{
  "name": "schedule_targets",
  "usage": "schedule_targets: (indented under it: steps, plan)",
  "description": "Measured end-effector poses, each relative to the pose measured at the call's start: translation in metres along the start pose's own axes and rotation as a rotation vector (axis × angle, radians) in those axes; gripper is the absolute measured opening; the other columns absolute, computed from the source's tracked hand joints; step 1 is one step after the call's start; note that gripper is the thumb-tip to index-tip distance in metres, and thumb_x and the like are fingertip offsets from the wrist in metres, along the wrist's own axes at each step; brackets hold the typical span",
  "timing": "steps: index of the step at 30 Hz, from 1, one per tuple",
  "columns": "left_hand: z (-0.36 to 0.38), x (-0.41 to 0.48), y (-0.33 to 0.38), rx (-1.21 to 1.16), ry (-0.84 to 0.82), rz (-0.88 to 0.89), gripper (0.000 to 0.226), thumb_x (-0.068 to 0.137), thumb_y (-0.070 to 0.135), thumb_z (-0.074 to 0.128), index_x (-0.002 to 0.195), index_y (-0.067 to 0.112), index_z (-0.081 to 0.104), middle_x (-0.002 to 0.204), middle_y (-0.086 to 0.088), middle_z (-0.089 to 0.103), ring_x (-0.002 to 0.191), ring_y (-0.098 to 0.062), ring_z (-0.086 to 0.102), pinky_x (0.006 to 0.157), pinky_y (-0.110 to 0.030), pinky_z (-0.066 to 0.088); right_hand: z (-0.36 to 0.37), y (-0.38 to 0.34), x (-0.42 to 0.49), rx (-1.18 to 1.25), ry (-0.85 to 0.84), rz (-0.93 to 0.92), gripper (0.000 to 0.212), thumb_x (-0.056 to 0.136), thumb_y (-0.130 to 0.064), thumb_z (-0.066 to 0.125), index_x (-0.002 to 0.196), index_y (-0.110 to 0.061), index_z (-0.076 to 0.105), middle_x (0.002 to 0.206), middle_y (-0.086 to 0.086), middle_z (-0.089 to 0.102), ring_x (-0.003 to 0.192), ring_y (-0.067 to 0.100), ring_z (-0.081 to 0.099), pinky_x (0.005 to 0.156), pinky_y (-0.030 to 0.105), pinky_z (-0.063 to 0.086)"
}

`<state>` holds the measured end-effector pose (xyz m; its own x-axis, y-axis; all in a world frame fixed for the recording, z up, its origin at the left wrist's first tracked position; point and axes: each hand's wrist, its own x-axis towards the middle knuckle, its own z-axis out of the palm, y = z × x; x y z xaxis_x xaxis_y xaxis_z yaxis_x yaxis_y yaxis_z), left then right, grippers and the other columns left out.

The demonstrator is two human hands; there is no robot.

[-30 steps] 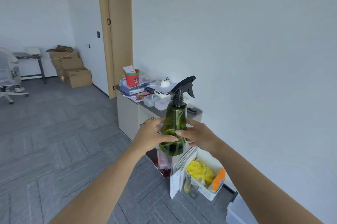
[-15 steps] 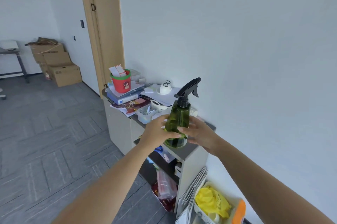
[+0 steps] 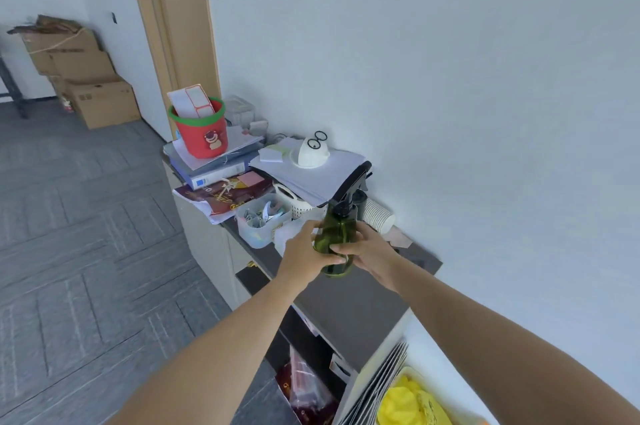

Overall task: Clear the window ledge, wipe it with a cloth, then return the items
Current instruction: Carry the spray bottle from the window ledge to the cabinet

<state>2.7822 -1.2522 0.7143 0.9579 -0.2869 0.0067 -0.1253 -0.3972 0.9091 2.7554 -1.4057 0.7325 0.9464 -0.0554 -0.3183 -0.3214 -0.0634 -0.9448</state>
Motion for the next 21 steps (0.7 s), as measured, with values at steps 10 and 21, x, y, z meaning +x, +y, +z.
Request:
schedule_targets:
  steps: [10,21]
  plan:
    - [0.049,0.053,-0.111,0.065,-0.056,-0.12,0.072,0.064,0.033,0.087,0.124,0.023,0.049,0.122,-0.002,0.066,0.113,-0.025,0.063,0.099,-0.034,0.047,0.001,0.096,0.092,0.016,0.03,0.127,0.064,0.077,-0.003,0.073,0.134,-0.021,0.05,0.13,0.0,0.062,0.123,0.021,0.055,0.105,0.037,0.043]
    - [0.051,0.063,-0.101,0.139,-0.178,-0.272,0.087,0.073,0.037,0.081,0.143,0.019,0.032,0.141,-0.004,0.053,0.128,-0.028,0.052,0.104,-0.039,0.044,0.004,0.092,0.082,-0.033,0.103,0.134,0.074,0.085,-0.005,0.068,0.15,-0.023,0.038,0.147,-0.002,0.05,0.134,0.02,0.047,0.114,0.038,0.036]
